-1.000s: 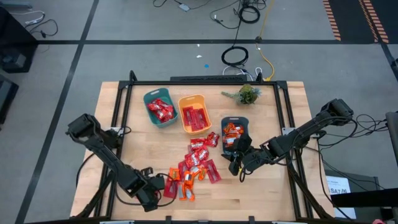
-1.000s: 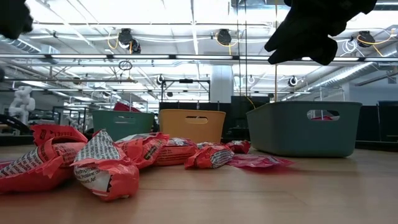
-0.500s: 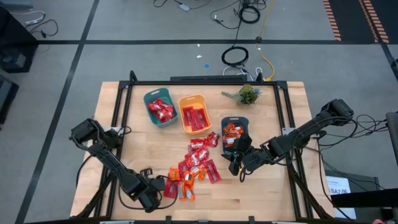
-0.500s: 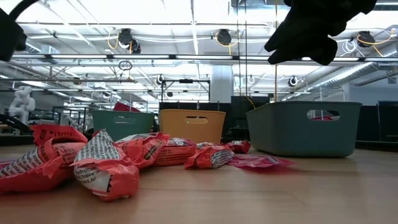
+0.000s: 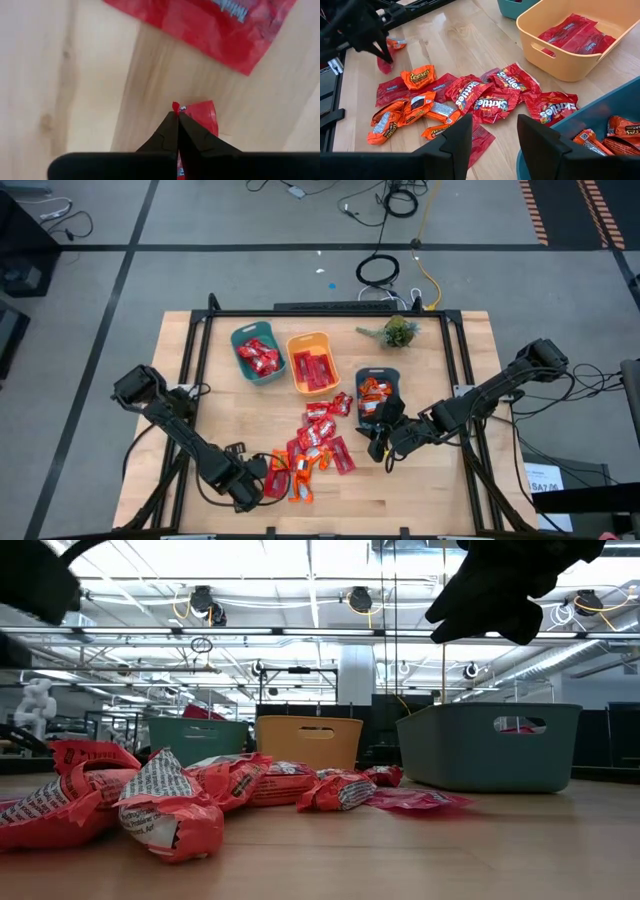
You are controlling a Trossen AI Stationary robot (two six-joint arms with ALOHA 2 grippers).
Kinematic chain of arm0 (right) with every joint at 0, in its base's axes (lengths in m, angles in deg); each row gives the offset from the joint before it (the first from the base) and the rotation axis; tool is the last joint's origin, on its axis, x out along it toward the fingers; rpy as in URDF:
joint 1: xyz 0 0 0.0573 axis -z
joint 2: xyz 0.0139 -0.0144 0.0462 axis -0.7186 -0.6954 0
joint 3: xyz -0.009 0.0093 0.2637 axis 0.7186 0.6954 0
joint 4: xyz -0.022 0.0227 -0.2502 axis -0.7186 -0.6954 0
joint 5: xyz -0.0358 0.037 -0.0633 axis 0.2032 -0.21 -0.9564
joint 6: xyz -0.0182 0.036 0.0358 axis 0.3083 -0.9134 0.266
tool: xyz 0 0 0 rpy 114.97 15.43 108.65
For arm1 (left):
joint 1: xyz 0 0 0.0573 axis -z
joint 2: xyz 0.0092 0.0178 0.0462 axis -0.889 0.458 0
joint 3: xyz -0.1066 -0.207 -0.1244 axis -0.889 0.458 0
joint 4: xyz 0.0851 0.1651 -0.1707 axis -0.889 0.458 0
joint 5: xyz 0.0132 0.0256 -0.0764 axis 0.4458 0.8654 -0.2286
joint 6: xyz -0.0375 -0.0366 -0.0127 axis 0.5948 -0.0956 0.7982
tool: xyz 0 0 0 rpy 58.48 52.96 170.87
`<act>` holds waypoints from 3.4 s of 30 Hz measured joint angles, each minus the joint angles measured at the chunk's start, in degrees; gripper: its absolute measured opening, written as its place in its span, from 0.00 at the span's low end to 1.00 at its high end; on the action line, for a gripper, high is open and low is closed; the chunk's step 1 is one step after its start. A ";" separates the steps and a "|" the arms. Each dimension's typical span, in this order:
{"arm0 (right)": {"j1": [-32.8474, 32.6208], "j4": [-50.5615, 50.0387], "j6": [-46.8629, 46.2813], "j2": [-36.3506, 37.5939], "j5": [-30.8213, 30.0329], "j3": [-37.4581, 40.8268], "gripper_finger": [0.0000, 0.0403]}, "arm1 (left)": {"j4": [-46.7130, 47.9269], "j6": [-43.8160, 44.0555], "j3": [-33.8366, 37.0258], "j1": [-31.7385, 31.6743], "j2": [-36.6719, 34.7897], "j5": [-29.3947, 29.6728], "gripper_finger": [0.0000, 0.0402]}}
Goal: Sort candy
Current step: Put the red wrapper candy into the yellow bin, then put the orange wrapper chocolate into the dark blue bin
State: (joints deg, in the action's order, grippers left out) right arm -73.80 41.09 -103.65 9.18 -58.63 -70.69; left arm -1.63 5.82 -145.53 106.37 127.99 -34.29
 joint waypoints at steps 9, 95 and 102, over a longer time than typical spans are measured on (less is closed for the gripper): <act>0.00 0.00 0.11 0.00 0.00 0.01 0.37 | 5.60 0.00 -2.73 -5.01 -6.17 1.54 0.01; -0.02 -0.42 1.53 0.00 -0.22 0.00 0.37 | -7.10 -36.42 -21.04 -67.45 -4.59 1.09 0.19; 0.00 -0.42 1.53 0.00 -0.22 0.00 0.37 | -6.79 -36.76 -21.04 -66.71 -4.97 1.09 0.19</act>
State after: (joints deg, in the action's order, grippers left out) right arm -73.80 40.67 -102.12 9.18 -58.85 -70.69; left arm -8.42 -30.94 -166.57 39.66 123.01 -33.21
